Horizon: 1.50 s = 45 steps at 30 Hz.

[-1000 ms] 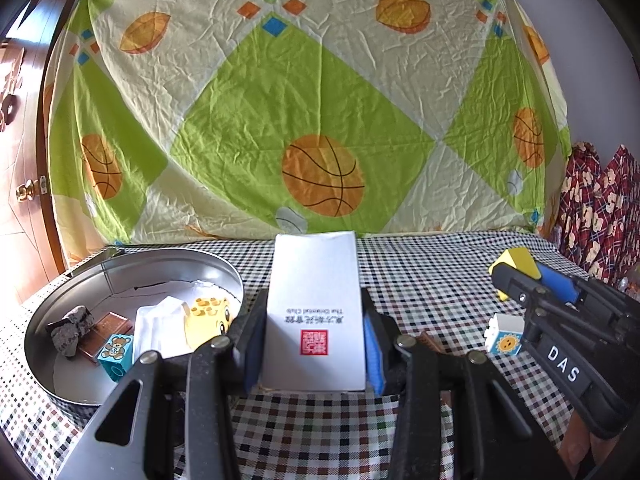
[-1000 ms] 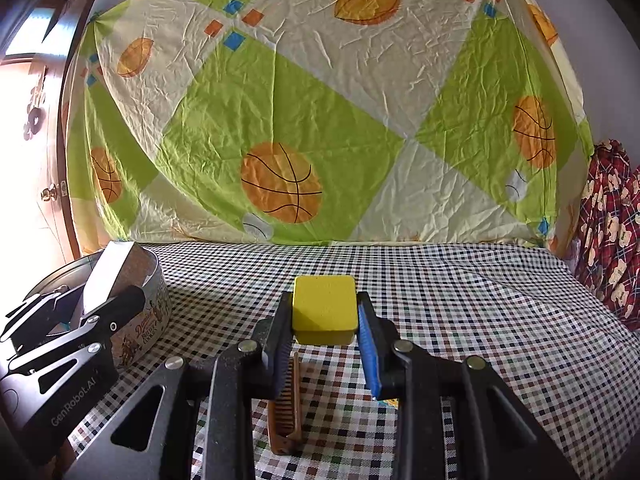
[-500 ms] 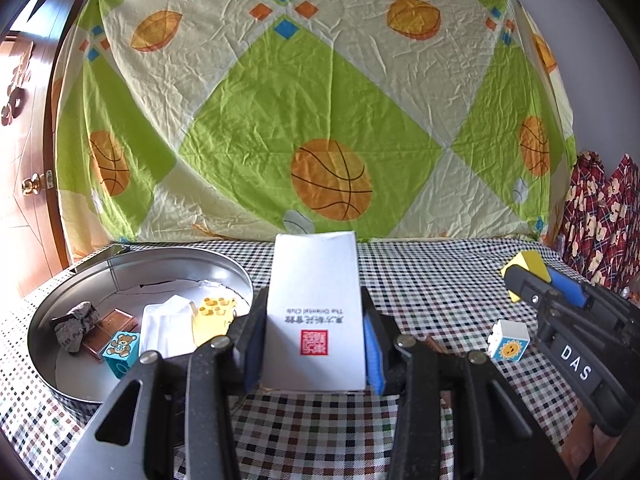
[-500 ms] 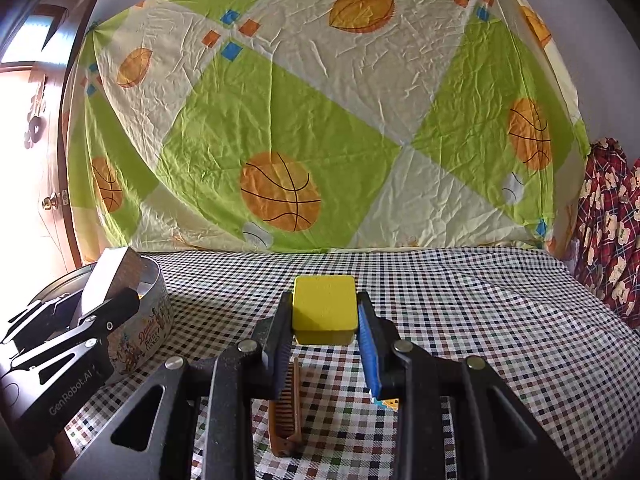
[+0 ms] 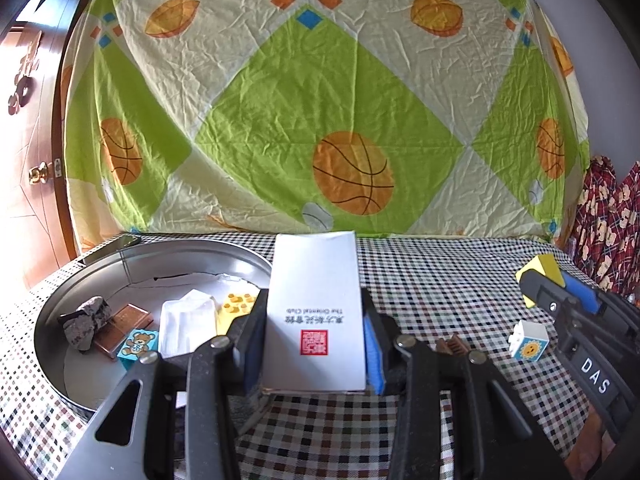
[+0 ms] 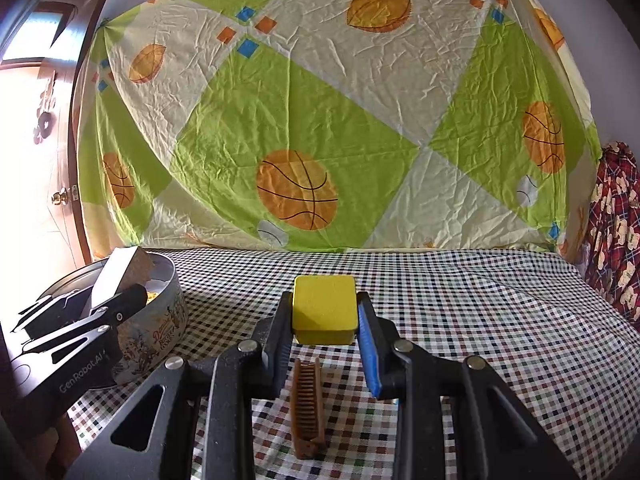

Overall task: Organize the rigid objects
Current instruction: 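Carry the white card box and yellow block toward the silver tin, then lower the card box and yellow block into the tin and open both tools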

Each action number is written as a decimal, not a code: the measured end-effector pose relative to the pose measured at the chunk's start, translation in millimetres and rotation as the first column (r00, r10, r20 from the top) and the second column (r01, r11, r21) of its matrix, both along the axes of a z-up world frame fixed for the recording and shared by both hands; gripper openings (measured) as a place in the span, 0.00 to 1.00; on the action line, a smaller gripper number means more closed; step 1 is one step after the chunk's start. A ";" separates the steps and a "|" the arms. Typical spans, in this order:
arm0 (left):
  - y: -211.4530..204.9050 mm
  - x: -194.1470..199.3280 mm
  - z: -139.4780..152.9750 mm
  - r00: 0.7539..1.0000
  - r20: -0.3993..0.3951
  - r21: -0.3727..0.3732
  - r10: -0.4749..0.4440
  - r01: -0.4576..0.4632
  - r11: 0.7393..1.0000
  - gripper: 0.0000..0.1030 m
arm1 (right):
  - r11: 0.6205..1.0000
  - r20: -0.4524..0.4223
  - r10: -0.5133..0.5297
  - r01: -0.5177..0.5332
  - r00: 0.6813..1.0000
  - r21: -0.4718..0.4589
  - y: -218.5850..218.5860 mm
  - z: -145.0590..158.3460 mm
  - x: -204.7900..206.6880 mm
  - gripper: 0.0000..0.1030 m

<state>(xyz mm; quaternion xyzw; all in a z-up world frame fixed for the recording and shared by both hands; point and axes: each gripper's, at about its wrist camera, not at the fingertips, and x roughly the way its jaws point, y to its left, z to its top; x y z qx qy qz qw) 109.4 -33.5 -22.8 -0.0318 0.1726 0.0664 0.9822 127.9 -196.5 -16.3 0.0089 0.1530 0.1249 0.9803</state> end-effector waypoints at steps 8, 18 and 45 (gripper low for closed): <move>13.9 -5.0 0.5 1.000 0.011 0.012 0.028 -0.028 1.000 0.39 | 0.999 -0.002 0.035 -0.035 0.999 -0.013 17.9 -0.4 -1.3 0.31; 40.5 -9.2 -0.3 0.997 0.012 0.008 0.076 -0.076 0.997 0.39 | 0.996 -0.016 0.085 -0.086 0.996 -0.024 43.8 -1.2 -0.6 0.31; 86.0 -21.2 -0.5 0.988 0.023 -0.015 0.150 -0.149 0.989 0.39 | 0.979 -0.028 0.199 -0.200 0.980 -0.044 102.0 0.0 -5.8 0.31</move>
